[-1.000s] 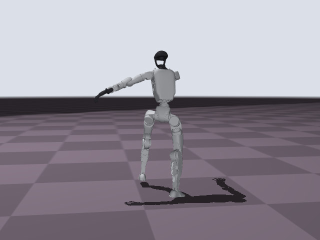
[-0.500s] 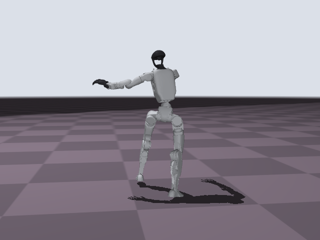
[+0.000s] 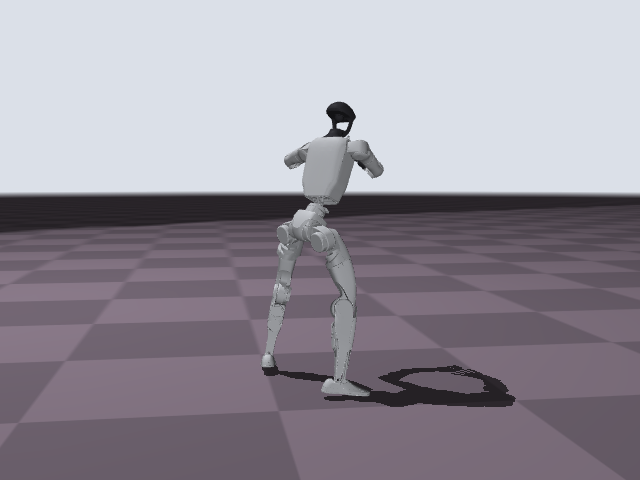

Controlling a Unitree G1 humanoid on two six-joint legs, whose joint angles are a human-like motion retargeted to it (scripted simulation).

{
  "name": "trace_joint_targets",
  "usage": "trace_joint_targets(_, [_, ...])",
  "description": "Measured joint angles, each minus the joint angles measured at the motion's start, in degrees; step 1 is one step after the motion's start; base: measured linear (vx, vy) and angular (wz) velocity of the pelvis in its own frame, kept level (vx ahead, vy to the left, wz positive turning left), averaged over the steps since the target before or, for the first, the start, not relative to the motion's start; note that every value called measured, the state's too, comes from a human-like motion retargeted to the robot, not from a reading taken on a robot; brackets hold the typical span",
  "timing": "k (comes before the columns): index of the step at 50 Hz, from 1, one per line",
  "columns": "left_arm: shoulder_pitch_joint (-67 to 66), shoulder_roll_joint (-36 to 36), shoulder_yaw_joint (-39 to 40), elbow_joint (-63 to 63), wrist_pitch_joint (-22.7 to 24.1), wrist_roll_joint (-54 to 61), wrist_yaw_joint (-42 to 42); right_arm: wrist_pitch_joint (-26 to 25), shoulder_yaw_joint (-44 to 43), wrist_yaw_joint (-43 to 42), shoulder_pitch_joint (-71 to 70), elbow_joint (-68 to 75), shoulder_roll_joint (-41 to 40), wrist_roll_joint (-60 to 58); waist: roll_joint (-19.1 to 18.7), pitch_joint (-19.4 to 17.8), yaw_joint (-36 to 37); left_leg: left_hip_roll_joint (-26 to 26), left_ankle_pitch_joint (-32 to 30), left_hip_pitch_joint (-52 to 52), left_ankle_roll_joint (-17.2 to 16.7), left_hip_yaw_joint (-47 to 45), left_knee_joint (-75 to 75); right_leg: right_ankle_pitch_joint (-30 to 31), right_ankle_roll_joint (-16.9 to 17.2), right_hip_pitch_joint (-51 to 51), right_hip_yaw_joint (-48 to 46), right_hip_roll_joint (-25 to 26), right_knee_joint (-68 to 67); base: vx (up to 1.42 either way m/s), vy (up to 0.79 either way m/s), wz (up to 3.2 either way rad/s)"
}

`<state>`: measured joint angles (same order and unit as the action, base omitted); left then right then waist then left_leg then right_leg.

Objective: Kungfu

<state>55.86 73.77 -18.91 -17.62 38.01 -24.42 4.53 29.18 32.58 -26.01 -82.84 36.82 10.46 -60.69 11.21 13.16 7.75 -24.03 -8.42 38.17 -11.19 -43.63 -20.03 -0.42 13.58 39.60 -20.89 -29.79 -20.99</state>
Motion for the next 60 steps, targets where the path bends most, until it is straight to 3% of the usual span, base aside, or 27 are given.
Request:
trace_joint_targets(5, [-8.41,-2.81,2.76,1.24,-1.53,0.87,-0.18,2.27,2.58,3.27,3.76,-0.99,0.84,1.81,-4.77,1.16,-3.66,-2.09,-2.94,-4.43,-3.35,-1.07,2.84,-0.84,-2.93,10.52,1.30,0.82,-8.31,-0.41,-0.09,-1.67])
trace_joint_targets(7, [-11.77,-5.59,4.25,1.61,-1.79,1.46,-0.32,2.80,4.52,5.59,5.25,-1.40,2.15,3.42,-5.61,1.79,-6.05,1.70,-4.84,-3.73,-3.81,3.07,4.41,-0.23,-3.78,17.45,4.11,-0.92,-11.76,-0.52,0.10,-1.04])
trace_joint_targets(10, [-16.02,-10.72,5.55,1.36,-1.54,1.37,-1.10,2.97,6.98,9.04,8.14,-2.50,4.86,6.60,-5.16,2.16,-8.52,7.83,-5.60,-4.58,-3.81,11.06,6.23,-1.96,-3.98,28.77,17.21,2.04,-17.22,-0.55,-0.06,-1.27])
trace_joint_targets(12, [-17.87,-14.68,4.70,0.36,-1.18,0.96,-1.89,3.66,7.79,10.30,11.23,-2.59,6.42,8.05,-5.37,2.54,-10.04,10.98,-4.44,-7.16,-3.81,13.97,9.54,-3.72,-4.05,33.30,20.45,3.23,-20.53,-0.28,0.05,-1.55])
trace_joint_targets(15, [-19.01,-28.67,0.39,-7.79,1.14,-4.21,-2.55,6.83,7.94,11.90,22.24,-3.33,11.78,10.19,-10.44,3.79,-13.35,10.42,-1.37,-10.36,-3.81,18.03,13.72,-9.84,-5.12,35.55,18.54,5.00,-28.24,-0.04,-0.25,-0.39])
trace_joint_targets(17, [-17.70,-45.02,-1.27,-20.02,4.21,-12.41,0.21,11.11,6.37,10.72,31.52,-0.64,16.80,8.19,-14.46,6.27,-18.15,10.96,1.05,-9.83,-3.81,17.14,17.20,-13.26,-5.19,37.98,17.81,1.30,-31.24,-0.05,-0.49,1.59])
trace_joint_targets(18, [-17.30,-51.56,-1.02,-26.84,5.12,-17.29,2.15,13.54,4.85,9.60,35.58,1.46,17.24,6.63,-16.92,7.04,-20.22,8.46,1.72,-8.71,-3.81,14.56,18.19,-15.34,-6.13,39.48,16.43,2.02,-33.67,-0.23,-0.33,1.05])
trace_joint_targets(20, [-15.55,-63.09,0.99,-39.64,3.72,-27.54,8.65,17.88,-0.18,9.47,41.60,5.16,17.60,2.36,-20.60,3.86,-24.52,6.67,1.31,-6.85,-3.81,10.78,19.33,-16.06,-6.91,40.72,15.42,2.49,-34.69,-0.47,-0.07,0.21])
trace_joint_targets(22, [-13.92,-69.01,1.21,-46.89,0.98,-32.49,14.74,19.85,-3.17,11.03,43.89,6.96,18.69,0.08,-21.67,-2.19,-27.46,7.48,0.86,-6.35,-3.81,15.30,17.32,-16.23,-7.03,41.17,17.25,4.69,-34.73,-0.49,0.22,-0.68])
trace_joint_targets(24, [-12.84,-72.45,-0.06,-50.99,0.02,-34.25,18.04,20.56,-4.20,11.36,46.21,6.31,21.04,-0.07,-22.27,-5.76,-29.93,7.40,0.31,-6.00,-3.81,15.36,16.81,-16.19,-7.30,42.46,18.21,5.81,-34.86,-0.32,-0.02,-0.38])
trace_joint_targets(27, [-12.80,-74.43,-3.60,-52.27,-0.57,-34.55,19.69,21.62,-3.21,9.38,49.59,3.10,25.81,2.88,-22.77,-5.89,-32.06,7.50,-0.68,-5.95,-3.81,12.53,18.36,-16.81,-8.35,46.16,18.72,5.85,-36.32,-0.10,-0.21,-0.15])
trace_joint_targets(32, [-13.81,-75.54,-9.34,-50.11,1.00,-33.34,17.02,19.73,-4.59,8.24,58.35,-5.62,31.45,9.91,-23.09,-5.41,-28.97,7.21,-1.65,-6.20,-3.81,10.35,18.45,-14.89,-8.59,47.57,18.56,7.86,-33.50,-0.01,-0.01,-0.45])
trace_joint_targets(38, [-13.41,-74.65,-12.15,-48.15,4.72,-30.77,5.88,15.85,-7.81,9.91,68.27,-9.07,29.70,19.45,-22.70,-5.12,-26.78,7.30,-1.87,-5.03,-3.81,11.10,17.97,-13.93,-8.42,46.72,19.48,7.72,-32.52,0.02,0.03,0.17])
trace_joint_targets(44, [-14.32,-71.67,-9.85,-43.21,5.85,-23.08,-2.08,11.85,-9.51,11.81,76.22,-11.32,28.17,31.20,-20.40,-4.90,-24.07,8.14,-1.47,-3.22,-3.81,12.45,17.03,-11.63,-6.40,42.85,20.17,5.49,-27.99,0.09,0.13,0.43])
trace_joint_targets(50, [-14.78,-63.35,-3.97,-33.71,5.01,-16.28,-3.52,8.92,-14.46,20.42,91.59,-20.67,33.67,60.88,-17.38,-5.38,-22.06,8.20,-0.65,1.66,-3.81,14.31,12.27,-6.46,-2.92,35.41,19.58,2.49,-18.43,0.16,0.24,0.52])
trace_joint_targets(52, [-14.48,-58.40,-2.52,-29.26,4.87,-14.00,-3.42,6.55,-17.24,25.44,97.46,-25.67,36.13,75.12,-17.42,-7.18,-20.23,4.03,1.43,5.62,-3.81,15.73,5.04,-4.96,-2.07,30.80,17.41,3.91,-15.32,0.19,0.23,0.16])
trace_joint_targets(55, [-13.68,-54.08,-1.11,-22.55,4.49,-10.26,-2.28,4.26,-21.49,29.76,106.45,-31.39,37.98,93.28,-17.05,-7.40,-20.23,2.74,2.14,10.28,-3.81,18.35,-1.05,-2.45,0.68,23.42,14.82,2.20,-10.11,0.29,0.40,1.00])
trace_joint_targets(60, [-10.57,-56.79,-4.32,-10.32,4.34,3.69,-5.61,4.89,-21.28,21.80,110.28,-29.87,28.08,104.98,-17.53,-6.29,-12.81,3.16,5.88,18.40,-3.81,28.05,-12.64,4.24,1.42,7.33,6.76,1.55,2.42,0.47,0.54,0.90])
